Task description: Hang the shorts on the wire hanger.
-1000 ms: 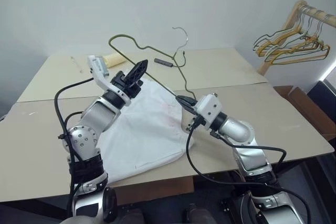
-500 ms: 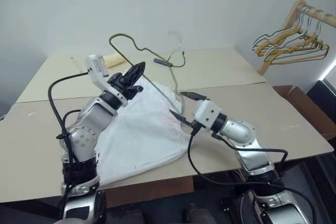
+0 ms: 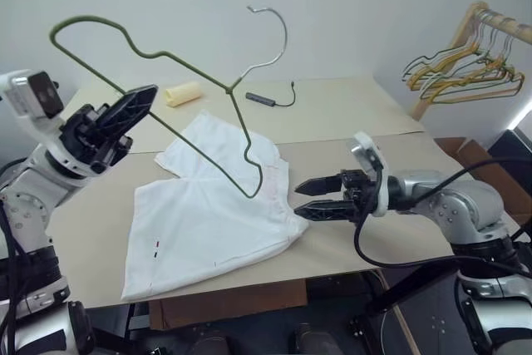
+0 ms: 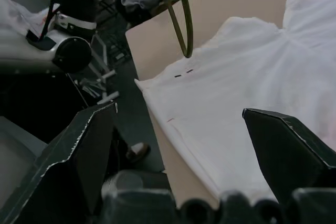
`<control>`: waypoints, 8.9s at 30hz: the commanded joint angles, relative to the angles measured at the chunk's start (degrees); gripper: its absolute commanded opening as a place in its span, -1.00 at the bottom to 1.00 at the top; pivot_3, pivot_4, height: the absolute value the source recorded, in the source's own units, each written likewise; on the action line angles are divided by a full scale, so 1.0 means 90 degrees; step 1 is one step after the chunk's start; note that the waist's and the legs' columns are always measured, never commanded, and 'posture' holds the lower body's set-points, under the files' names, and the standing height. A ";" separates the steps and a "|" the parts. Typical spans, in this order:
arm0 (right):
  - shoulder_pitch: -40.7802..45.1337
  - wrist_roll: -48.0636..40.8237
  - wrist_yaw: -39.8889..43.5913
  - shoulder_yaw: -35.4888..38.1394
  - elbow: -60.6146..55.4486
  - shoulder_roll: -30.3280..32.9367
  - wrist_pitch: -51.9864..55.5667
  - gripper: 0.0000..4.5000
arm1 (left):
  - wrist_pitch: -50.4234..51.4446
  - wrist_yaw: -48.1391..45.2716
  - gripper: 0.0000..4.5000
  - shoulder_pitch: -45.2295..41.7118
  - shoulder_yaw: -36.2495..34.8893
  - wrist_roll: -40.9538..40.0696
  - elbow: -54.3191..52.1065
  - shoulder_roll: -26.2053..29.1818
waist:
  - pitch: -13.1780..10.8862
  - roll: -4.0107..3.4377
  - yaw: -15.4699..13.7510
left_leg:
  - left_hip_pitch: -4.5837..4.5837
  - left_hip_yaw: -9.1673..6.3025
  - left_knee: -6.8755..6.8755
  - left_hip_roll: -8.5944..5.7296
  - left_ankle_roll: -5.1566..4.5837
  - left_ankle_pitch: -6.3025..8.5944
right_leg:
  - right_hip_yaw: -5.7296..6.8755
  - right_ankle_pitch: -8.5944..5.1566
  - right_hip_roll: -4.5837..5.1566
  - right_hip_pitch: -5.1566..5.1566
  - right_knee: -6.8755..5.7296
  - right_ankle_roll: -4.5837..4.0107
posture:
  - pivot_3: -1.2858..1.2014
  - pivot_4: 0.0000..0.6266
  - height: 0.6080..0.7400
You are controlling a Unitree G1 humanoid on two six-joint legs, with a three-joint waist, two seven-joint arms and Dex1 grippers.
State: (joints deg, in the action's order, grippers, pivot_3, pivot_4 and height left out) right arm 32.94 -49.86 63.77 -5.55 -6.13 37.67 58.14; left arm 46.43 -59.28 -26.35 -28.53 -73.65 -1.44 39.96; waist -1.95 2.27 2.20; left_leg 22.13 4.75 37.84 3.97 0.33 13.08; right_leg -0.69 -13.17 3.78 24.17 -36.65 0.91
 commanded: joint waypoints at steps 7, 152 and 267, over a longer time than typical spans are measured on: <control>0.0820 -0.0003 -0.0261 -0.0166 0.0164 -0.0764 0.0419 1.00 | -0.0229 -0.0215 -1.00 -0.0280 0.0271 0.0141 -0.0280 -0.0401 | 0.0000 0.0001 0.0009 | 0.0019 -0.0001 0.0000 0.0000 0.0002 0.0001 | 0.0000 0.0026 -0.0001 0.0012 0.0004 0.0030 | 0.04 -1.00 1.00; 0.3392 0.2503 0.3192 -0.4295 0.7984 -0.0359 -0.0489 -1.00 | -0.3472 -0.0078 0.98 0.2078 0.3335 0.6585 -0.0928 0.0727 | -0.0022 -0.0039 -0.0164 | 0.0023 0.0014 0.0006 0.0000 -0.0005 0.0009 | -0.0015 0.0048 -0.0003 0.0043 -0.0032 -0.0009 | 0.09 -1.00 1.00; 0.1379 0.6107 -0.0940 -0.1131 0.1969 -0.1240 -0.4547 0.31 | -0.6435 -0.2873 -0.98 -0.3514 0.3899 0.8043 0.5713 0.0693 | -0.0023 -0.0040 0.0211 | 0.0117 0.0006 0.0057 0.0000 -0.0005 0.0008 | -0.0011 0.0049 -0.0004 0.0117 -0.0059 -0.0001 | 0.01 -1.00 1.00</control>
State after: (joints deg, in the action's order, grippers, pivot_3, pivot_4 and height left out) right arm 44.63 6.36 57.16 -19.44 13.66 25.43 16.61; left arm -10.75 -86.48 -56.41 8.79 -0.36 50.46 44.81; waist -2.15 1.91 4.10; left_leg 23.19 4.81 38.36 3.96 0.28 13.14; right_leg -0.78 -12.73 3.74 25.22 -37.18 0.91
